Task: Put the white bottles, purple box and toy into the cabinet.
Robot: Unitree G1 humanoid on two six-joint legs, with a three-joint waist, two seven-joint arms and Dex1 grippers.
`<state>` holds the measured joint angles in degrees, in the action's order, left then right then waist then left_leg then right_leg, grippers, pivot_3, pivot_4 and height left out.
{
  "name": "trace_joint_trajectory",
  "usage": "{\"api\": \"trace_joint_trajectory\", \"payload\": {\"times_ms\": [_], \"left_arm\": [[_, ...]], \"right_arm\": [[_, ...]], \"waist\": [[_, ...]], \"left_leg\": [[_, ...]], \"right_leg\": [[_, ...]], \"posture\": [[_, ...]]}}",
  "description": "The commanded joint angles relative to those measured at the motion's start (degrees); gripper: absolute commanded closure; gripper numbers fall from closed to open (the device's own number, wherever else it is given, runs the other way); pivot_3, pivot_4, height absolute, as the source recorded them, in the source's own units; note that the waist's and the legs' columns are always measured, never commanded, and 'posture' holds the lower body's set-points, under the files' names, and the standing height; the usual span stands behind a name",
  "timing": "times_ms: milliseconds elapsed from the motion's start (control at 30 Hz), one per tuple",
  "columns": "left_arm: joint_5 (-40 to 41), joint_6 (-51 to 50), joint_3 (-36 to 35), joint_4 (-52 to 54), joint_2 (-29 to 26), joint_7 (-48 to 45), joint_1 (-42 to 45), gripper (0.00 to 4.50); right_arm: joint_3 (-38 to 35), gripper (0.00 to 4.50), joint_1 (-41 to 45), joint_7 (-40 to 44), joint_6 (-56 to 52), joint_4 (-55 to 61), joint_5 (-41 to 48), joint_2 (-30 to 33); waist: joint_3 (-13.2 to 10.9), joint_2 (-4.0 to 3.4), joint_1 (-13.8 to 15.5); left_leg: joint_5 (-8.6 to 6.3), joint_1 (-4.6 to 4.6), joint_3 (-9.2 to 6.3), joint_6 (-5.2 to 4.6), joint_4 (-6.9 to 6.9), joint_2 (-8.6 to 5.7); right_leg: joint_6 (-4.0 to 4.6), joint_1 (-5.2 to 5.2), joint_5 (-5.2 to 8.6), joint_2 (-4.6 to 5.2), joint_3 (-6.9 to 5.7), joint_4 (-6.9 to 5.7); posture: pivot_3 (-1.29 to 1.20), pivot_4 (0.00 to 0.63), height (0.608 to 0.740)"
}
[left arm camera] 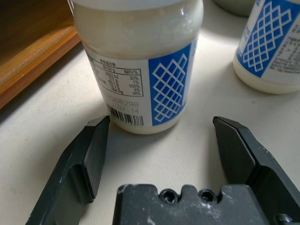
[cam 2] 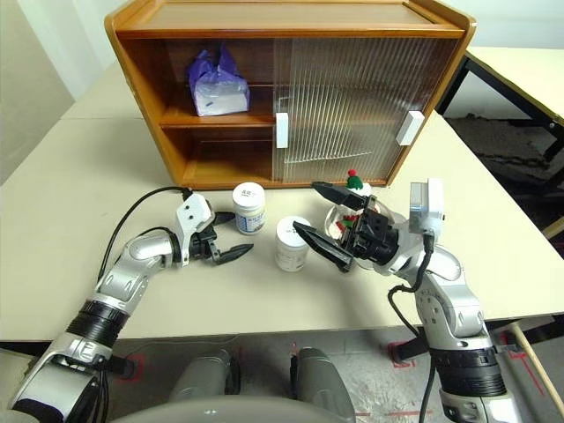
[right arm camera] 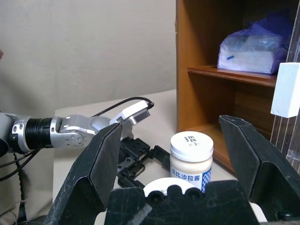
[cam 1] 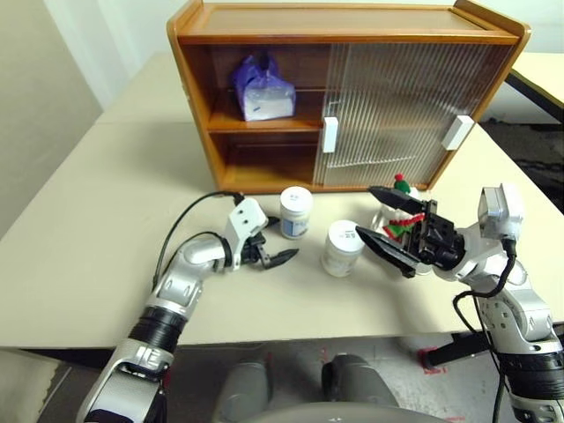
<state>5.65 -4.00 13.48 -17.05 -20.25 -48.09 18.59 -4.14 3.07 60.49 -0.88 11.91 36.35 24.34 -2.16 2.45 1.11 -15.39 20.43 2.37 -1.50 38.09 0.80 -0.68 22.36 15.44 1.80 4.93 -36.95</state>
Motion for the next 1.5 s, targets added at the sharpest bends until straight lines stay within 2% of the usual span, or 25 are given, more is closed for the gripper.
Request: {"api": "trace_joint_trajectory", "payload": {"times_ms": [33,367,467,533,567,800,967,1100,1267,1500], "left_arm": [[-1.2,0.4,0.8,-2.8,2.3,1.7,0.6,0.02],[-3.6,1.1,0.3,-8.7,7.1,6.2,3.8,0.02],[-4.2,1.3,0.3,-9.9,7.5,6.6,4.1,0.60],[-4.1,1.1,-0.1,-10.3,7.9,6.9,4.3,1.29],[-4.1,1.2,-0.3,-10.6,8.1,7.2,4.5,1.39],[-3.9,2.1,-1.5,-9.8,8.4,8.5,3.5,1.39],[-3.2,3.2,-4.5,-3.7,7.7,12.2,1.0,1.39],[-1.6,-0.8,-7.9,0.2,7.7,15.8,1.4,1.39],[-2.0,-4.9,-10.8,-2.0,8.1,21.1,5.4,1.39],[-3.6,-4.2,-11.2,-8.8,9.6,26.2,11.4,1.39]], "right_arm": [[-0.1,0.00,-0.2,0.0,-0.1,1.2,-0.2,0.4],[0.0,0.00,-1.3,-0.4,-0.4,2.5,-0.2,0.5],[-0.1,0.00,-1.4,-0.6,-0.5,2.7,-0.2,0.5],[0.0,0.00,-1.6,-0.7,-0.5,2.9,-0.3,0.4],[0.1,0.00,-1.7,-0.8,-0.4,2.9,-0.3,0.4],[1.2,0.00,-2.4,-1.1,-0.4,3.5,-0.6,0.0],[1.4,0.00,-2.2,-1.1,-0.2,3.2,-0.6,0.0],[1.3,0.00,-2.2,-1.0,-0.5,3.3,-0.2,0.0],[1.4,0.00,-2.3,-0.9,-0.8,3.6,0.0,0.2],[1.4,0.00,-2.4,-1.6,-1.6,3.7,-0.6,0.5]], "waist": [[0.0,-0.02,0.2],[0.0,-0.01,0.1],[0.0,-0.02,0.0],[0.0,-0.05,0.1],[0.0,-0.07,0.1],[0.1,-0.07,0.1],[0.0,-0.05,-0.1],[0.0,0.00,-0.2],[0.0,0.03,-0.1],[-0.1,0.15,0.1]], "left_leg": [[0.01,0.00,-0.01,-0.01,0.00,-0.03],[0.03,0.02,0.00,-0.04,0.12,-0.26],[0.04,0.01,0.01,-0.06,0.12,-0.29],[0.04,-0.02,0.01,-0.06,0.12,-0.29],[0.04,-0.02,0.01,-0.07,0.12,-0.30],[0.07,-0.02,0.01,-0.11,0.12,-0.39],[0.07,-0.01,0.01,-0.12,0.12,-0.36],[0.07,0.11,0.01,-0.11,0.11,-0.18],[0.05,0.14,-0.01,-0.07,0.06,-0.12],[0.03,0.26,-0.01,-0.08,0.07,-0.30]], "right_leg": [[-0.05,-0.02,0.02,0.02,0.00,-0.01],[-0.35,-0.12,-0.14,-0.04,0.04,0.04],[-0.36,-0.13,-0.15,-0.04,0.06,0.03],[-0.37,-0.17,-0.16,-0.03,0.03,0.03],[-0.39,-0.17,-0.17,-0.03,0.03,0.03],[-0.50,-0.20,-0.23,0.04,0.04,0.03],[-0.51,-0.17,-0.24,0.08,0.05,0.03],[-0.50,-0.01,-0.25,0.10,0.11,0.05],[-0.48,0.03,-0.23,0.05,0.05,0.07],[-0.51,0.03,-0.24,0.05,-0.01,0.20]], "posture": [[0.06,0.000,0.740],[0.06,0.000,0.740],[0.06,0.000,0.740],[0.06,0.000,0.740],[0.06,0.000,0.740],[0.06,0.000,0.740],[0.06,0.000,0.740],[0.07,0.000,0.740],[0.07,0.000,0.740],[0.07,0.000,0.740]]}}
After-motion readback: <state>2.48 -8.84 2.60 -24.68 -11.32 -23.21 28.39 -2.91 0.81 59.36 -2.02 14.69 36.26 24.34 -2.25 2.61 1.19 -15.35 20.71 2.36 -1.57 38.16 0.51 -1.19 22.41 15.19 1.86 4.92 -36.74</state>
